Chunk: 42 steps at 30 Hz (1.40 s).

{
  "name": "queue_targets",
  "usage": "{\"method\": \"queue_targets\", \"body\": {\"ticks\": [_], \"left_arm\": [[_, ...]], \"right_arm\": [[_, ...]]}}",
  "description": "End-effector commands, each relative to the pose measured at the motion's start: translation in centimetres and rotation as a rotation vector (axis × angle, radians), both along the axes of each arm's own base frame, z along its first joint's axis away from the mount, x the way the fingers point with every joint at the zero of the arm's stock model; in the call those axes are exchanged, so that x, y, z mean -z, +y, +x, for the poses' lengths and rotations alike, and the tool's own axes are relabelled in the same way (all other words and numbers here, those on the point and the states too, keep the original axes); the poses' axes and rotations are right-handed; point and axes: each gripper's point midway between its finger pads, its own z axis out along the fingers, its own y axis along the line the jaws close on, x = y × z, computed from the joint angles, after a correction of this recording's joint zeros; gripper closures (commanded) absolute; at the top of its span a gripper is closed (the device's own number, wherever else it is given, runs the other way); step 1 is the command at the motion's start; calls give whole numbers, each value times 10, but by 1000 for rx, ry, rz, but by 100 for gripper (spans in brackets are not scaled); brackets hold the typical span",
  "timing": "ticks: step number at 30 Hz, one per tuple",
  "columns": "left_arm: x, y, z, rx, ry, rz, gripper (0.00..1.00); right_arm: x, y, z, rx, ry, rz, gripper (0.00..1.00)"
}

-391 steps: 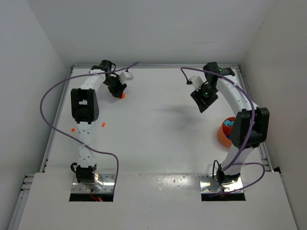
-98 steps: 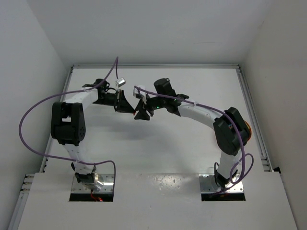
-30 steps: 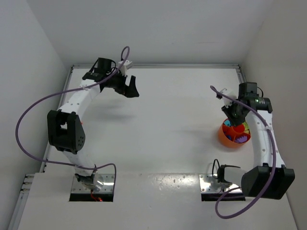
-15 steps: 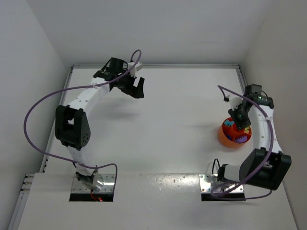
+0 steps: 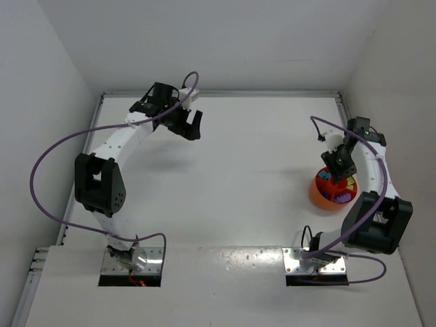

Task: Sort the legos into containers by color

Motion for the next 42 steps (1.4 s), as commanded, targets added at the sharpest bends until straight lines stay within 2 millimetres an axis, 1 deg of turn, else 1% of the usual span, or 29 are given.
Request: {"method": "queue_targets", "body": {"ticks": [1,3,6,9,11,12,13,14,16,17,18,19,20,22,23,24,25,26,27,29,31,32,35,36,37,38,40,41,42], "left_arm": [[-17,13,-2,-41,-37,-10,0],[-18,12,-3,-39,-25,-36,0],[-15,20,-2,-61,-9,-48,0],[-23,36,-3,-100,-10,-65,0],[-16,58,-7,-162,16,-60,3],[-12,71,-11,-198,30,-39,6],[-11,89,-16,-239,30,-16,10],[-8,100,-20,-248,31,15,16],[-3,131,-32,-307,64,79,17],[-3,141,-38,-316,62,103,19],[4,158,-48,-349,91,138,20],[2,160,-51,-356,93,148,20],[7,173,-58,-370,105,171,22],[19,188,-70,-402,156,197,22],[25,202,-78,-412,173,214,22],[30,204,-87,-400,208,200,22],[33,207,-93,-389,225,192,22],[37,216,-98,-393,250,176,20],[37,216,-102,-347,248,161,20],[44,228,-113,-354,288,160,20],[46,240,-119,-350,294,184,20],[50,244,-120,-348,303,188,20],[57,267,-124,-388,326,225,22],[61,274,-124,-392,328,242,22],[66,281,-125,-412,339,258,23],[69,283,-126,-405,347,270,26],[80,296,-122,-431,352,305,31],[82,299,-119,-437,350,317,33],[88,304,-122,-440,363,326,36]], "right_arm": [[-17,0,17,-4,-93,11,55],[-21,3,18,-10,-111,23,49],[-31,9,19,-29,-140,43,48],[-55,21,29,-70,-239,91,48],[-75,29,39,-107,-324,94,48],[-81,42,45,-141,-353,146,48],[-87,45,50,-141,-381,163,48],[-84,49,58,-157,-355,186,48],[-83,63,67,-173,-334,244,49],[-77,68,69,-175,-314,264,49],[-77,75,83,-196,-335,275,49],[-77,79,86,-210,-332,279,49],[-80,86,93,-237,-359,288,49],[-83,103,106,-293,-367,305,45],[-84,110,109,-312,-368,317,43],[-89,114,118,-329,-390,314,38],[-82,113,123,-325,-368,319,34],[-80,119,126,-313,-359,343,29],[-84,122,133,-299,-366,363,22],[-79,113,150,-153,-389,396,15],[-81,116,151,-128,-395,417,15],[-75,110,153,-85,-399,414,14],[-72,107,157,-41,-493,400,2],[-63,102,159,0,-532,396,0],[-70,102,156,-8,-569,391,0],[-69,105,153,-17,-572,406,0],[-55,114,146,-69,-527,439,3],[-55,116,146,-84,-510,452,6],[-51,126,145,-111,-477,485,6]]}}
